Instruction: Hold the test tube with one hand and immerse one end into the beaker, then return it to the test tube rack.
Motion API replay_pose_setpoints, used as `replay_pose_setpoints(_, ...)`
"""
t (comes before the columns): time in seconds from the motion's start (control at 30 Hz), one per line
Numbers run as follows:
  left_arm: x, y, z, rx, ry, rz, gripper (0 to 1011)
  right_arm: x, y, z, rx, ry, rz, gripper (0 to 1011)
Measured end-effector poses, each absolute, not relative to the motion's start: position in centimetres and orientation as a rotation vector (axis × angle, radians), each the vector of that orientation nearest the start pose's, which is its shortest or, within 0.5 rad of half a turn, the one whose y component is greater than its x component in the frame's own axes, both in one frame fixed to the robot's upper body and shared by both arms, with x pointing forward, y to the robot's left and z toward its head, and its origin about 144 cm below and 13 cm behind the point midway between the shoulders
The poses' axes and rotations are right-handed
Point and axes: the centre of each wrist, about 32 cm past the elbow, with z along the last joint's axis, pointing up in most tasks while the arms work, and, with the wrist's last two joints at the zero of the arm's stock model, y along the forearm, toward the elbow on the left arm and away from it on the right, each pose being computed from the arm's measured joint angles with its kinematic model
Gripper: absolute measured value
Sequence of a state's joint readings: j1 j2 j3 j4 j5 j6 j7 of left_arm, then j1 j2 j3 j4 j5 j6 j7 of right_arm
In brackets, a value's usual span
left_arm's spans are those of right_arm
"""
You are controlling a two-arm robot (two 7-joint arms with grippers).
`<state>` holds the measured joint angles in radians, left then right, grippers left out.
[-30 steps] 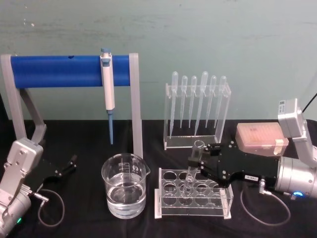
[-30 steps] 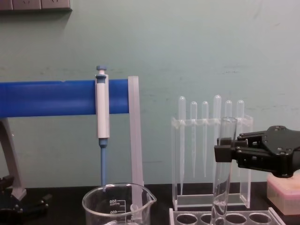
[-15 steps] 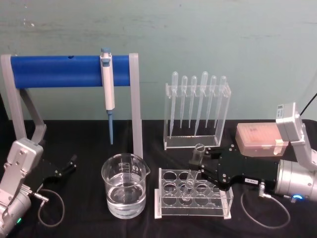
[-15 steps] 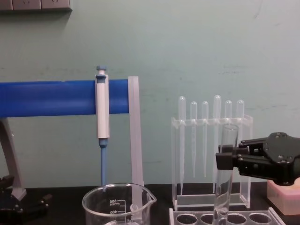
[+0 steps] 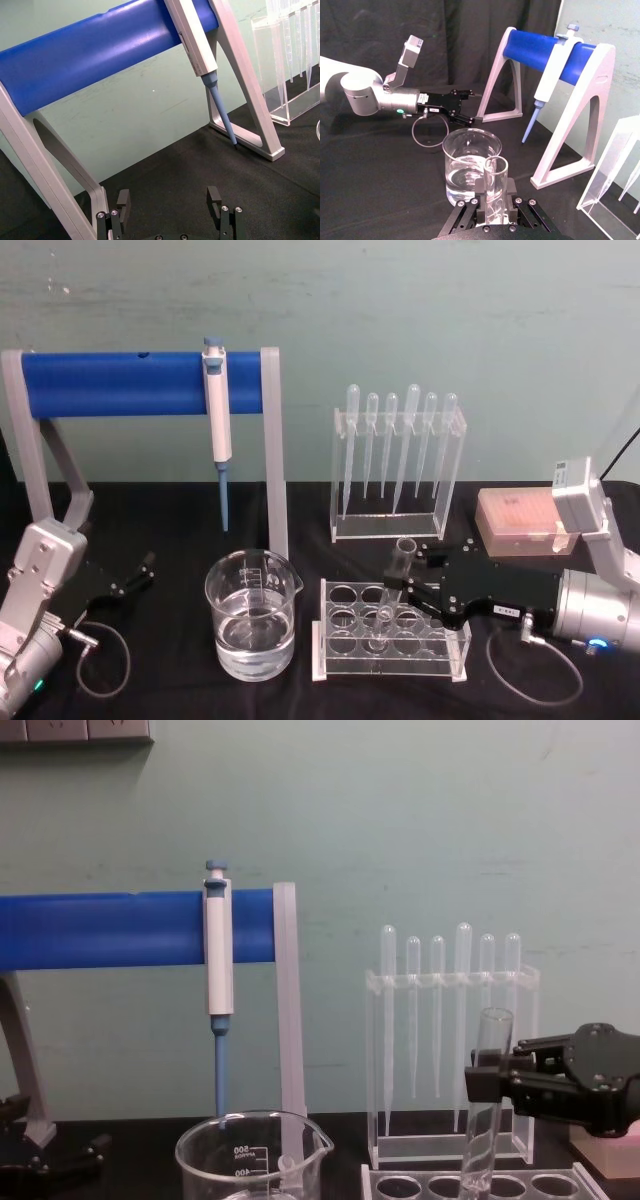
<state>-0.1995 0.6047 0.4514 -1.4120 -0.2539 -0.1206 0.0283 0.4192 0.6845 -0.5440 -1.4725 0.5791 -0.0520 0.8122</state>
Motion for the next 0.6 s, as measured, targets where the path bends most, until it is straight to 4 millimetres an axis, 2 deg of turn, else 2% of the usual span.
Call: replay_pose_setpoints(0.6, 48.86, 30.97, 113.98, 0.304, -0.285, 1.248, 1000, 53.55, -30.45, 121.55, -0.175, -0.129, -0.408, 239)
